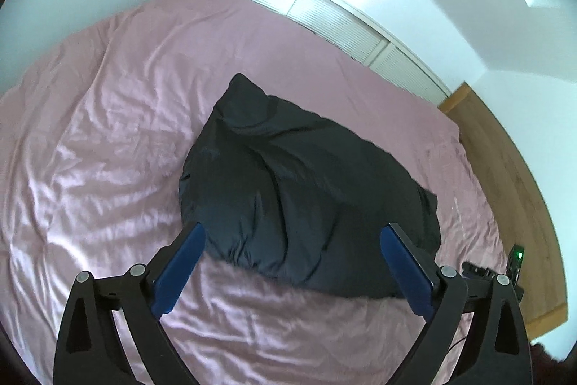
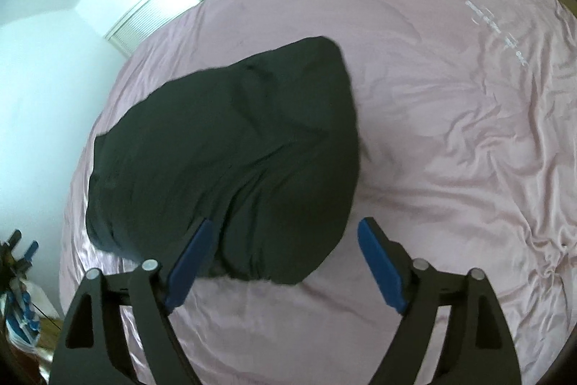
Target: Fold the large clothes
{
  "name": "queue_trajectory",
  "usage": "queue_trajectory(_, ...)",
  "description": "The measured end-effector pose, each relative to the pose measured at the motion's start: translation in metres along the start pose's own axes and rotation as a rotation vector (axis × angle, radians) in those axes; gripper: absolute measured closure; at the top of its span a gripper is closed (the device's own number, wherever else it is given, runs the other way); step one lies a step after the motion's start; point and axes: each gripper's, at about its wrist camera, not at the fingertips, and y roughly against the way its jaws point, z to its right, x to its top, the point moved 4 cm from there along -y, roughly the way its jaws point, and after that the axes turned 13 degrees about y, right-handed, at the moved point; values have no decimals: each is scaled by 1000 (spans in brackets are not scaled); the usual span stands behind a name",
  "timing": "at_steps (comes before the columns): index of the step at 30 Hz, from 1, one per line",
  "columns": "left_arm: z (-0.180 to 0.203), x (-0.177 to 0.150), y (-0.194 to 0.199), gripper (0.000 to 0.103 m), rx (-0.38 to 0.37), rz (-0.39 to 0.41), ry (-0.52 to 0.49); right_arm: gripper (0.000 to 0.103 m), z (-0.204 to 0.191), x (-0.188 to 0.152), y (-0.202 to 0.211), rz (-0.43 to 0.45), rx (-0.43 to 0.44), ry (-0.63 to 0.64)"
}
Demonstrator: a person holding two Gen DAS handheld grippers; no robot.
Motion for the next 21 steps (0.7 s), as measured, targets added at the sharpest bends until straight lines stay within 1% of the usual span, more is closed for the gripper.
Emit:
queue_trajectory(1, 0, -7, 3, 6, 4, 1, -11, 12, -7, -4, 0, -3, -8, 22)
queue_trajectory(3, -4, -20, 6, 5, 23, 6, -39, 11, -20, -13, 0, -1, -21, 64)
queue_trajectory(6, -14, -39, 9, 5, 56, 14, -77, 9, -40, -25, -7, -6, -26, 93)
queue_trajectory(9, -27, -52, 8, 4, 87, 38, -106, 7, -60, -32, -8, 13, -33, 108)
queue_trajectory(10, -31, -55, 6, 4, 104, 44, -125, 3, -70, -35, -7, 35, -39, 111)
queue_trajectory(12, -34, -59, 3, 2, 126, 46, -164, 0, -84, -40, -5, 73, -44, 120)
queue_trajectory(16, -36, -67, -13, 1, 129, 22, -231, 0, -115, -58, 1, 155, -56, 143)
queue_trajectory(19, -31, -78, -23, 1, 120, 22, -267, 0, -131, -72, -2, 196, -61, 180)
queue_trajectory(21, -26, -90, -30, 1, 132, 35, -304, 0, -138, -83, -10, 214, -70, 208)
